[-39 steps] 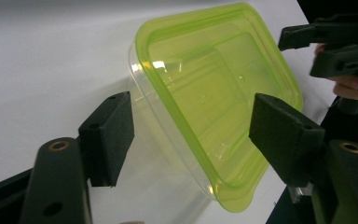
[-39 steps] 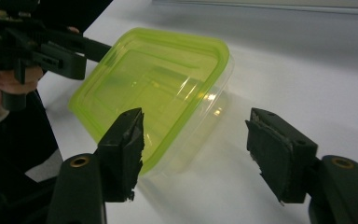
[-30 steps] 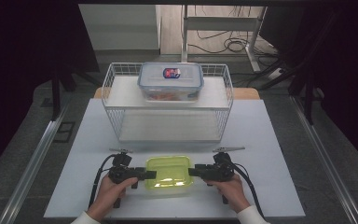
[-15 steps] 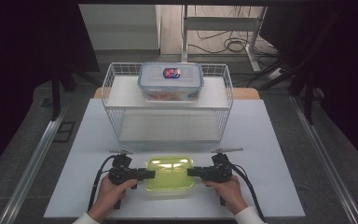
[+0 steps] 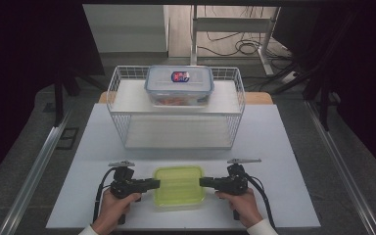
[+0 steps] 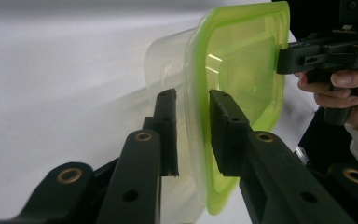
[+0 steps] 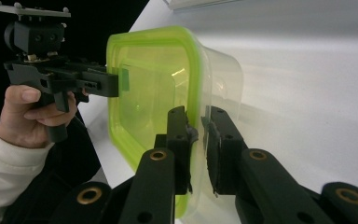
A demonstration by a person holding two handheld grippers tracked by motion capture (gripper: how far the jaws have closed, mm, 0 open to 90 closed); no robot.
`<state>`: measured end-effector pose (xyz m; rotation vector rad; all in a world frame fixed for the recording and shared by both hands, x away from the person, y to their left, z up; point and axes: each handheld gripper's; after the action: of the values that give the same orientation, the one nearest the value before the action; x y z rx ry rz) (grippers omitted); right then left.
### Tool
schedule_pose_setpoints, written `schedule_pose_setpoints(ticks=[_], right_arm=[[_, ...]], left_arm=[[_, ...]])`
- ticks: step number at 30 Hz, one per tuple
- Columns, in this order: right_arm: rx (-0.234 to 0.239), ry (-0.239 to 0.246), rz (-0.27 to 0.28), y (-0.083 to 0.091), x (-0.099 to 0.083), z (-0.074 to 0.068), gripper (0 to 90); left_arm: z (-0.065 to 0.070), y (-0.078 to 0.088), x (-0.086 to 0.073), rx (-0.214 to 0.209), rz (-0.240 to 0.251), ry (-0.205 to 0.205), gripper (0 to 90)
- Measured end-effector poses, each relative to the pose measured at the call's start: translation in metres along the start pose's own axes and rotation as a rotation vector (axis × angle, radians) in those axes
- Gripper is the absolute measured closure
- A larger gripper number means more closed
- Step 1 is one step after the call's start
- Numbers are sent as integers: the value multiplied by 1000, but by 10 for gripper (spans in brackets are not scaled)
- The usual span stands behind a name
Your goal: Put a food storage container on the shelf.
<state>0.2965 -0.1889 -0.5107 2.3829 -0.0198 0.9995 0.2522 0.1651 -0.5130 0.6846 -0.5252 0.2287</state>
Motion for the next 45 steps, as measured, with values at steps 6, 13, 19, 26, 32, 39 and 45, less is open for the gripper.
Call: schedule_pose_setpoints(ticks=[6,13,19,26,32,39,45], right_arm=[[3,24,8,3,0,-3,808],[-3,73,35,8,1,-10,808],[-12,135,58,15,5,-18,808],[-32,200,75,21,9,-26,809],[-48,244,83,27,14,-32,809],[-71,297,99,34,21,-40,808],[-77,322,109,35,28,-43,808]], left_arm=[[5,4,-2,7,22,-38,751],[14,10,-2,15,52,-95,750],[21,15,-1,7,71,-138,749],[26,18,1,2,82,-165,751],[30,19,2,4,99,-183,756],[35,22,8,-9,113,-195,762],[35,25,16,-10,122,-195,767]])
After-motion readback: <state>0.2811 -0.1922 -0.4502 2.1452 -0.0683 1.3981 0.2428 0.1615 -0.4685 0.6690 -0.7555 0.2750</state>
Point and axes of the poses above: each handheld gripper's, and its own axes: y roughly backward along the jaws, x roughly out of its top, z roughly to its right, and after that the axes turned 6 degrees about y, right-handed
